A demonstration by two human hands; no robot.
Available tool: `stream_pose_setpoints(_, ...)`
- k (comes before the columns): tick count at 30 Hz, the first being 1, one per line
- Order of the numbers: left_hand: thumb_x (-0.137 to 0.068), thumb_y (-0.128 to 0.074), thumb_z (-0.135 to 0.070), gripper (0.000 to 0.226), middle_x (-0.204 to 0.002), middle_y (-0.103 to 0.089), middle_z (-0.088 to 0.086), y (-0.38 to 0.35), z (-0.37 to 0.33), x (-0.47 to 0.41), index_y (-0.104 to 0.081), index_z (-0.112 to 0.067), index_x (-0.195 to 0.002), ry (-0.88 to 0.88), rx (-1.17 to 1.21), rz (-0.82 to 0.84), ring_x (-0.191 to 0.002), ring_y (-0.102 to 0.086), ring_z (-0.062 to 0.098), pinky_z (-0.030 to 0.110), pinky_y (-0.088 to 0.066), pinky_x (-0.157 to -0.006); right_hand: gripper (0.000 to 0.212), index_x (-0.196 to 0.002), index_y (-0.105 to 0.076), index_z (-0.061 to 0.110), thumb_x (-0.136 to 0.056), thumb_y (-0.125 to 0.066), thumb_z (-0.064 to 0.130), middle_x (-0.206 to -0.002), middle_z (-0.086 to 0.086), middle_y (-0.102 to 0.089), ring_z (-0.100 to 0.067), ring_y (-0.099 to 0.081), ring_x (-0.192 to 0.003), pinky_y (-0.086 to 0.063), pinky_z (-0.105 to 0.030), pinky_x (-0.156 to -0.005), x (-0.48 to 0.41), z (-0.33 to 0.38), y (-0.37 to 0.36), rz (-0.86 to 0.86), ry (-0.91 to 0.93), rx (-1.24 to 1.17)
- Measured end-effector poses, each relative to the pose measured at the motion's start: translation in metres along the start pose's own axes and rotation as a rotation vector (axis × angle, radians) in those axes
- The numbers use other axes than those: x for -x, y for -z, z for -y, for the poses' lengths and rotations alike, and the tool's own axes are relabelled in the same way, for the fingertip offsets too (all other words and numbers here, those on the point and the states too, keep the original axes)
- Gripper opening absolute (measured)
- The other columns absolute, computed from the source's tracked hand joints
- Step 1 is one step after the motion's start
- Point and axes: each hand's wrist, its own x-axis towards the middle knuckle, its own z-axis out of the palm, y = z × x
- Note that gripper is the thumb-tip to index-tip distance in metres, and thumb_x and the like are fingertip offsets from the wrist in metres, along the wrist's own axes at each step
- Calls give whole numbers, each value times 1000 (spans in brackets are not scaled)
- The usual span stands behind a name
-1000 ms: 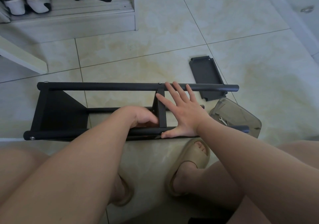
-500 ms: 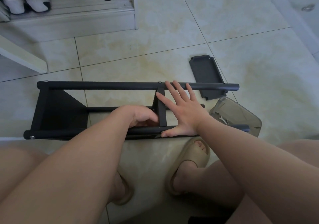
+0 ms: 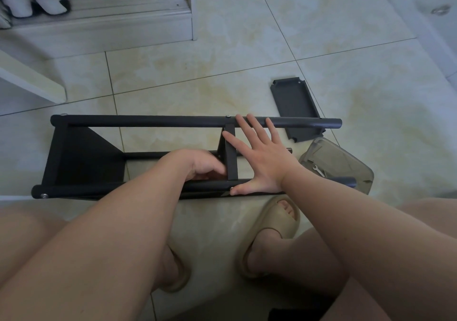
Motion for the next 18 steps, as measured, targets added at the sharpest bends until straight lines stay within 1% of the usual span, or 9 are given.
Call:
stream_pose_setpoints(2,-89,-64,-6,11,-84,-72,3,-1,0,-1,-71,-10,-96,-11,10,4,-78,-66,15,20,-50,-69,126,-162,2,30,-64,-31,102,-169,-13,14,-35,15,-155,1,-63,-122,0,0,0,-2,0,-4)
stream_pose_setpoints(3,-89,-64,-5,11,-83,-72,3,-1,1,-1,-71,-10,-95,-14,14,8,-78,-66,15,20,-49,-68,126,-162,1,30,-64,-31,102,-169,-13,14,-35,14,-155,1,-63,-122,0,0,0,-5,1,-8)
stream_pose_setpoints(6,-89,-64,-5,11,-81,-73,3,1,1,-1,-72,-11,-93,-19,24,28,-77,-67,15,22,-50,-70,126,-162,0,30,-64,-31,102,-169,-13,13,-35,14,-155,1,-64,-122,0,0,-1,-12,3,-9)
stream_pose_setpoints(9,-89,-64,-6,12,-87,-74,6,1,1,-2,-73,-10,-96,-8,31,43,-84,-67,20,29,-53,-83,125,-162,1,31,-64,-30,102,-169,-13,12,-35,14,-155,1,-63,-122,0,0,-2,-19,2,-13)
stream_pose_setpoints(10,-89,-64,-8,12,-88,-73,6,2,1,-1,-73,-10,-98,8,24,47,-86,-67,21,29,-52,-84,125,-162,1,31,-64,-30,102,-169,-13,12,-35,14,-155,1,-63,-122,0,0,-2,-20,2,-14)
stream_pose_setpoints(14,-89,-66,-17,9,-84,-74,3,2,0,1,-74,-13,-91,67,-21,83,-78,-68,19,26,-51,-75,125,-162,2,31,-64,-29,103,-169,-13,13,-35,14,-155,2,-63,-122,0,-1,-2,-20,3,-8)
stream_pose_setpoints(15,-89,-67,-16,9,-84,-75,4,2,0,0,-74,-12,-91,66,-19,77,-79,-68,20,28,-53,-77,125,-162,1,31,-64,-29,103,-169,-13,13,-35,14,-155,2,-63,-122,0,-1,-2,-20,3,-8)
stream_pose_setpoints(17,-89,-66,-12,16,-93,-75,10,2,0,-1,-74,-8,-102,57,-9,62,-91,-68,27,38,-54,-94,125,-162,1,30,-64,-29,102,-169,-13,12,-35,14,-155,2,-63,-122,0,-1,-3,-22,3,-7)
stream_pose_setpoints(18,-89,-66,-10,21,-100,-74,14,2,0,-1,-73,-5,-108,55,-5,59,-97,-68,30,42,-52,-101,125,-162,0,30,-64,-29,102,-169,-14,12,-35,13,-155,2,-63,-122,0,-1,-3,-24,4,-8)
